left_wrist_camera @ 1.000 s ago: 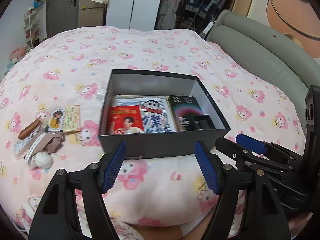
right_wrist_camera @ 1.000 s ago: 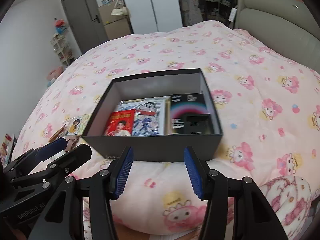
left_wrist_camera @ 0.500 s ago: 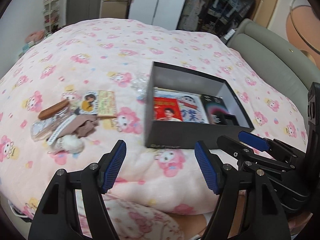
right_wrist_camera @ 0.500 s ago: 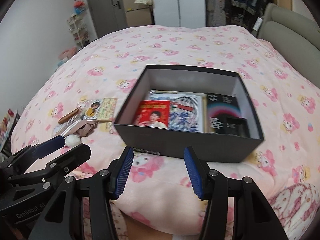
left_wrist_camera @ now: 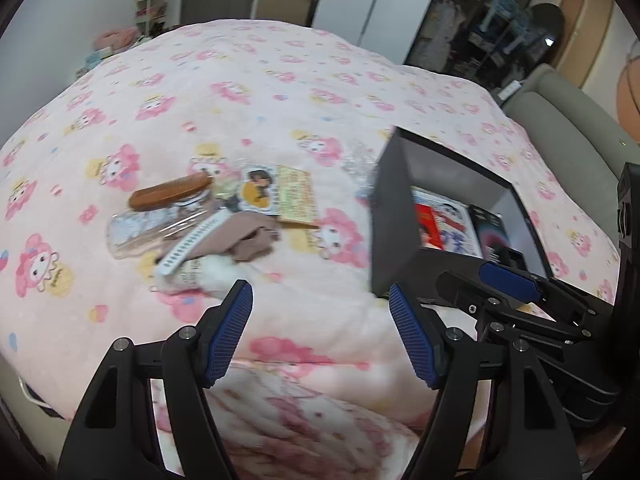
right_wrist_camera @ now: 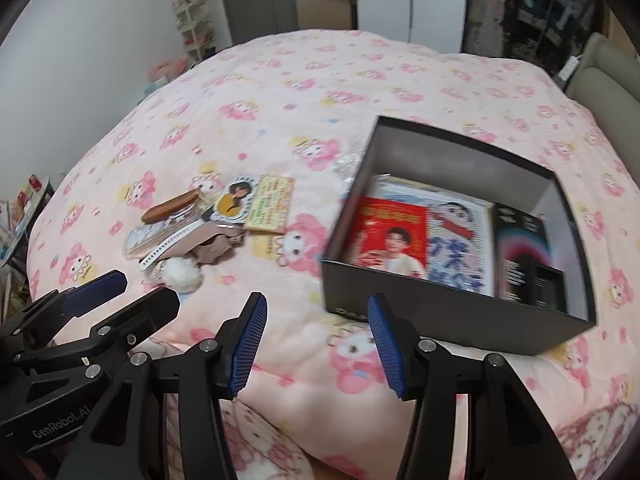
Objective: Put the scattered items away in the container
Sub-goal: 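Move the left gripper to the white plush keychain and grasp it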
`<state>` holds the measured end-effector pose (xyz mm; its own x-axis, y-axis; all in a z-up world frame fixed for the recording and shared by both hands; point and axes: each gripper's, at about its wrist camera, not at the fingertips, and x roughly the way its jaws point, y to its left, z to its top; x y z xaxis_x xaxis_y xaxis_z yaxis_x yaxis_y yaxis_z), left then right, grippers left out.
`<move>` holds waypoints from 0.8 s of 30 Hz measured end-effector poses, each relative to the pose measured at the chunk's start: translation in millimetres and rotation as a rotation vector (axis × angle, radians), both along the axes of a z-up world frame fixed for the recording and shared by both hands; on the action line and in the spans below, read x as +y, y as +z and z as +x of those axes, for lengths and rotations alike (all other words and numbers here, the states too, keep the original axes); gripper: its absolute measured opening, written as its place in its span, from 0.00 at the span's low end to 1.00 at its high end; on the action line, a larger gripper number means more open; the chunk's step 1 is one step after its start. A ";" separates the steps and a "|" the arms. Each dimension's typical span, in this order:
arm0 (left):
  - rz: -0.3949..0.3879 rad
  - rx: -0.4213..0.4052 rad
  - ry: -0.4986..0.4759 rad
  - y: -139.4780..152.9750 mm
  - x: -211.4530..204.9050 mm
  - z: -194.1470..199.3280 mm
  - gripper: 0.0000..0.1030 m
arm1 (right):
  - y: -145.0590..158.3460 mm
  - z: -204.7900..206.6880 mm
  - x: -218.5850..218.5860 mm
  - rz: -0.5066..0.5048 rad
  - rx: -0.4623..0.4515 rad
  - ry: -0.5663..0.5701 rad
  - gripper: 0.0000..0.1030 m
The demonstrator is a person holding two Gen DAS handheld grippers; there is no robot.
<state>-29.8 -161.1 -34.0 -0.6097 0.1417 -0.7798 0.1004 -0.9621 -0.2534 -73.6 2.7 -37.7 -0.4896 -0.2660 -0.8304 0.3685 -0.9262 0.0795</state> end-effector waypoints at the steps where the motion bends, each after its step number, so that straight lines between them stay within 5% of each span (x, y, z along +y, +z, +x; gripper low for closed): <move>1: 0.006 -0.005 0.012 -2.8 -6.3 -0.6 0.70 | -2.1 -1.9 -6.0 0.000 -0.007 0.009 0.47; 7: 0.049 -0.059 0.092 -24.7 -46.1 -4.4 0.70 | -19.7 -13.1 -47.4 0.002 -0.048 0.085 0.47; 13: 0.129 -0.111 0.172 -46.1 -87.5 -10.5 0.70 | -47.7 -34.9 -90.3 -0.055 -0.185 0.216 0.47; 24: 0.263 -0.204 0.304 -89.4 -141.9 -39.8 0.64 | -90.3 -56.7 -131.4 -0.080 -0.305 0.239 0.47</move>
